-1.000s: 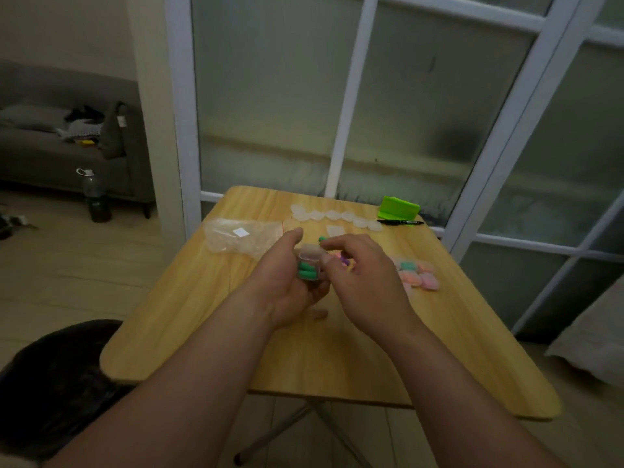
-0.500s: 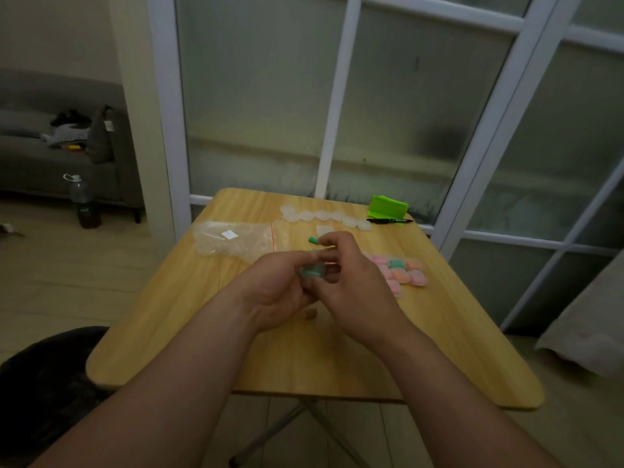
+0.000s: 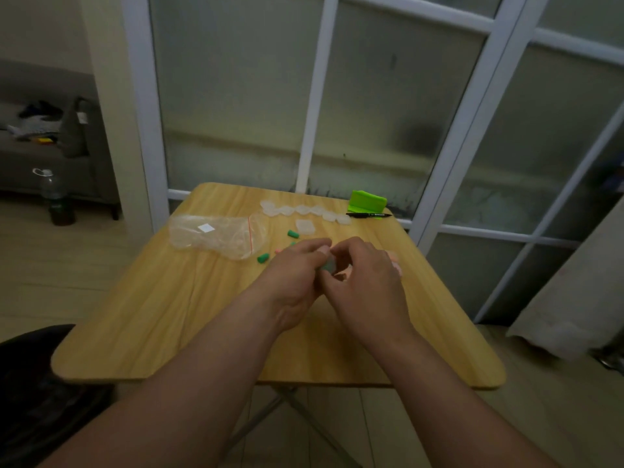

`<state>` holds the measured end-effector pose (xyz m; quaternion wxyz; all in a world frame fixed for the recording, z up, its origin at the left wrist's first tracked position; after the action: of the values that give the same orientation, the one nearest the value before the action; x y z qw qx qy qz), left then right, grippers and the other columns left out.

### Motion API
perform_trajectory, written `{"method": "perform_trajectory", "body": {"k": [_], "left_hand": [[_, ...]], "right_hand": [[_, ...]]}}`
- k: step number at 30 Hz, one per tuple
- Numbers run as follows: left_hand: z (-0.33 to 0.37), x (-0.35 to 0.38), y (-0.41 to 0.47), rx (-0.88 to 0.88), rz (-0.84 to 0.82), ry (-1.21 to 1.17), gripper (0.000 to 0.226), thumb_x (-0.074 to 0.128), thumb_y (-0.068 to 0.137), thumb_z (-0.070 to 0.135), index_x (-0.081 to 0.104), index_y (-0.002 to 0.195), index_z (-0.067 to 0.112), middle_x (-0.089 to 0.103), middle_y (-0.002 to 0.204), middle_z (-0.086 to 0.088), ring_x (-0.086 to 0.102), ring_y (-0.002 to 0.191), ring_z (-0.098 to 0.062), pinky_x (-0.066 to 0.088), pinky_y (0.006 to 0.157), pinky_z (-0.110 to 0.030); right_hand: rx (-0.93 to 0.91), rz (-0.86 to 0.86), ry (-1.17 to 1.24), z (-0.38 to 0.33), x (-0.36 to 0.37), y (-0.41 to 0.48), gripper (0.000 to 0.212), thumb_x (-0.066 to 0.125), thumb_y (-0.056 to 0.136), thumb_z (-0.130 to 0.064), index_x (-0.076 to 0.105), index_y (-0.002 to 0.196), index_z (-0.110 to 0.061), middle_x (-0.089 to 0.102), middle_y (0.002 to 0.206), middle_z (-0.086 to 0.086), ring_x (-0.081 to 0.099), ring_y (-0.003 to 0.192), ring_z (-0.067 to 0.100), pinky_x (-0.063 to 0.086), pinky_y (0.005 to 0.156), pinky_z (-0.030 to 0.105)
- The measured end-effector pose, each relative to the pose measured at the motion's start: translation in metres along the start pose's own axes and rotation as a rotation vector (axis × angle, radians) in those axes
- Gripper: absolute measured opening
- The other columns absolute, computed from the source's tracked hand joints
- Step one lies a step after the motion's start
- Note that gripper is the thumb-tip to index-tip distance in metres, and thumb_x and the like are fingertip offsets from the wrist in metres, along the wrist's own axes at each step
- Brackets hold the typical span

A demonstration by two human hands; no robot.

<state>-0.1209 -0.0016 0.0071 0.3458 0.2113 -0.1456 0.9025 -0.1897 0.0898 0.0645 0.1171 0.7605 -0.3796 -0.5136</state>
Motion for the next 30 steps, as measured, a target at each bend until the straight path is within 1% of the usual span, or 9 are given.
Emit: {"method": "perform_trajectory", "body": {"k": [2, 4, 6, 8, 10, 13, 17, 20, 30], "left_hand": [[-0.005, 0.01, 0.001, -0.008, 0.003, -0.008, 0.033, 0.048, 0.109, 0.007, 0.058, 0.14, 0.002, 0.069, 0.126, -0.021, 0.072, 0.106, -0.025, 0.063, 0.076, -0.03], [-0.01, 0.018, 0.002, -0.022, 0.003, -0.027, 0.027, 0.048, 0.109, 0.009, 0.063, 0.131, 0.003, 0.07, 0.125, -0.02, 0.071, 0.108, -0.027, 0.063, 0.079, -0.032], [-0.014, 0.025, 0.004, -0.035, -0.004, -0.027, 0.025, 0.048, 0.109, 0.013, 0.062, 0.126, 0.002, 0.069, 0.123, -0.023, 0.071, 0.11, -0.031, 0.062, 0.088, -0.037], [-0.016, 0.026, 0.008, -0.033, 0.02, -0.027, 0.034, 0.049, 0.109, 0.016, 0.053, 0.139, 0.001, 0.065, 0.132, -0.022, 0.069, 0.117, -0.032, 0.058, 0.1, -0.042], [-0.013, 0.022, 0.012, -0.023, 0.056, -0.024, 0.041, 0.048, 0.109, 0.016, 0.048, 0.146, 0.0, 0.061, 0.136, -0.022, 0.067, 0.119, -0.031, 0.055, 0.105, -0.044], [-0.009, 0.015, 0.017, -0.02, 0.081, -0.039, 0.036, 0.05, 0.108, 0.015, 0.053, 0.139, -0.003, 0.066, 0.124, -0.021, 0.071, 0.11, -0.031, 0.058, 0.1, -0.043], [-0.006, 0.009, 0.02, -0.019, 0.094, -0.058, 0.024, 0.053, 0.106, 0.013, 0.06, 0.124, -0.002, 0.07, 0.115, -0.021, 0.073, 0.106, -0.032, 0.06, 0.096, -0.042], [0.0, 0.005, 0.023, 0.0, 0.098, -0.081, 0.017, 0.055, 0.104, 0.011, 0.062, 0.115, -0.001, 0.071, 0.112, -0.022, 0.075, 0.105, -0.033, 0.061, 0.094, -0.043], [0.003, -0.004, 0.028, -0.004, 0.117, -0.09, 0.013, 0.057, 0.102, 0.009, 0.063, 0.109, 0.0, 0.072, 0.104, -0.019, 0.076, 0.097, -0.031, 0.064, 0.086, -0.04]], "right_hand": [[0.033, 0.012, 0.008, 0.007, -0.008, -0.002, 0.02, 0.069, 0.094, -0.045, 0.063, 0.109, -0.035, 0.062, 0.095, -0.02, 0.052, 0.096, 0.006, 0.051, 0.084, 0.038], [0.066, 0.013, 0.046, 0.016, -0.011, -0.003, 0.021, 0.07, 0.094, -0.044, 0.063, 0.111, -0.035, 0.061, 0.093, -0.021, 0.058, 0.094, 0.006, 0.056, 0.081, 0.04], [0.118, 0.022, 0.072, 0.032, -0.016, 0.0, 0.022, 0.071, 0.094, -0.044, 0.062, 0.112, -0.035, 0.064, 0.098, -0.019, 0.062, 0.092, 0.005, 0.057, 0.079, 0.037], [0.207, 0.044, 0.082, 0.059, -0.024, 0.003, 0.023, 0.074, 0.094, -0.041, 0.062, 0.111, -0.033, 0.066, 0.1, -0.015, 0.062, 0.089, 0.005, 0.058, 0.077, 0.037], [0.319, 0.056, 0.07, 0.094, -0.03, 0.003, 0.022, 0.076, 0.093, -0.037, 0.061, 0.108, -0.03, 0.066, 0.1, -0.013, 0.064, 0.09, 0.011, 0.059, 0.079, 0.042], [0.443, -0.005, 0.023, 0.137, -0.024, -0.003, 0.021, 0.075, 0.094, -0.038, 0.061, 0.106, -0.029, 0.066, 0.104, -0.01, 0.064, 0.095, 0.016, 0.056, 0.079, 0.04], [0.447, -0.07, -0.076, 0.152, -0.011, -0.004, 0.02, 0.073, 0.096, -0.04, 0.062, 0.109, -0.03, 0.062, 0.104, -0.011, 0.058, 0.093, 0.014, 0.044, 0.072, 0.033], [0.42, -0.077, -0.11, 0.15, -0.005, 0.0, 0.022, 0.073, 0.095, -0.041, 0.061, 0.11, -0.03, 0.06, 0.104, -0.011, 0.059, 0.094, 0.014, 0.047, 0.071, 0.034], [0.369, -0.04, -0.159, 0.152, 0.005, 0.001, 0.027, 0.075, 0.09, -0.056, 0.058, 0.101, -0.038, 0.069, 0.105, -0.009, 0.063, 0.095, 0.016, 0.048, 0.068, 0.033]]}}
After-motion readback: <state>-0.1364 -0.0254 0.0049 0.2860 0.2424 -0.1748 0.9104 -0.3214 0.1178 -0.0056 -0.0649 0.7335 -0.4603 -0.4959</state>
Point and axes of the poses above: each hand's wrist, its own y-axis towards the middle knuckle, its own x-axis out of the palm, z = x × y, the point moved 10 cm from there along y, towards the middle knuckle
